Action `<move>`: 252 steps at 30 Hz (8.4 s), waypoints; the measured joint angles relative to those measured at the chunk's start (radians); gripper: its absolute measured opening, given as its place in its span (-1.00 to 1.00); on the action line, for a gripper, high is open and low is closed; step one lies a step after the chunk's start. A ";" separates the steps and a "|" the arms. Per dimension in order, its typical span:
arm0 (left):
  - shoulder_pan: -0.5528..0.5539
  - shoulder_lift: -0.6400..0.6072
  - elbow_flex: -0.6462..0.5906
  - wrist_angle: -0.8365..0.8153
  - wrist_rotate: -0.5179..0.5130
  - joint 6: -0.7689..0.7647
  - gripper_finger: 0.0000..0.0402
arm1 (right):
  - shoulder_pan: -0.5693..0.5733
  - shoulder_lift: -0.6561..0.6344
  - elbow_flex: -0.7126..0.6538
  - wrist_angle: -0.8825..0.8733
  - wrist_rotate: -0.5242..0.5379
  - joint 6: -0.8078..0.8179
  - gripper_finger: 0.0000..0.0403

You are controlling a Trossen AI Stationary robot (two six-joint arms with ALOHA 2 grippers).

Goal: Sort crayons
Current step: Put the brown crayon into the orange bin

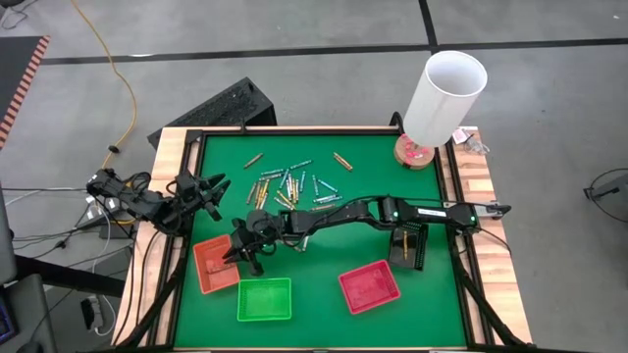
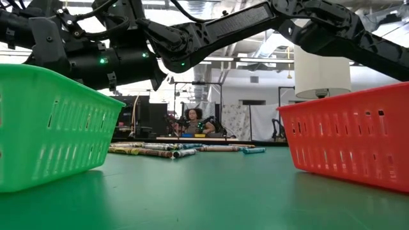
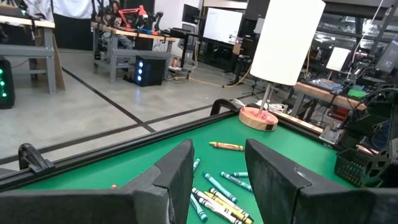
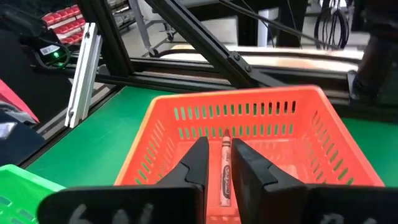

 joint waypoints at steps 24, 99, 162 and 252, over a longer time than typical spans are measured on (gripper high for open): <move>0.000 0.000 0.000 -0.027 0.000 -0.003 -0.33 | -0.044 -0.259 0.000 -0.933 0.436 0.153 -0.67; 0.000 0.000 0.000 -0.088 0.000 -0.057 -0.33 | -0.028 -0.179 -0.079 -0.987 0.565 0.309 -0.99; 0.000 0.000 0.000 -0.088 0.000 -0.043 -0.33 | 0.027 -0.180 -0.030 -0.139 0.162 -0.283 -1.00; 0.285 -0.021 0.000 0.681 0.134 0.714 -0.33 | 0.013 0.004 -0.094 0.411 -0.069 -0.094 -1.00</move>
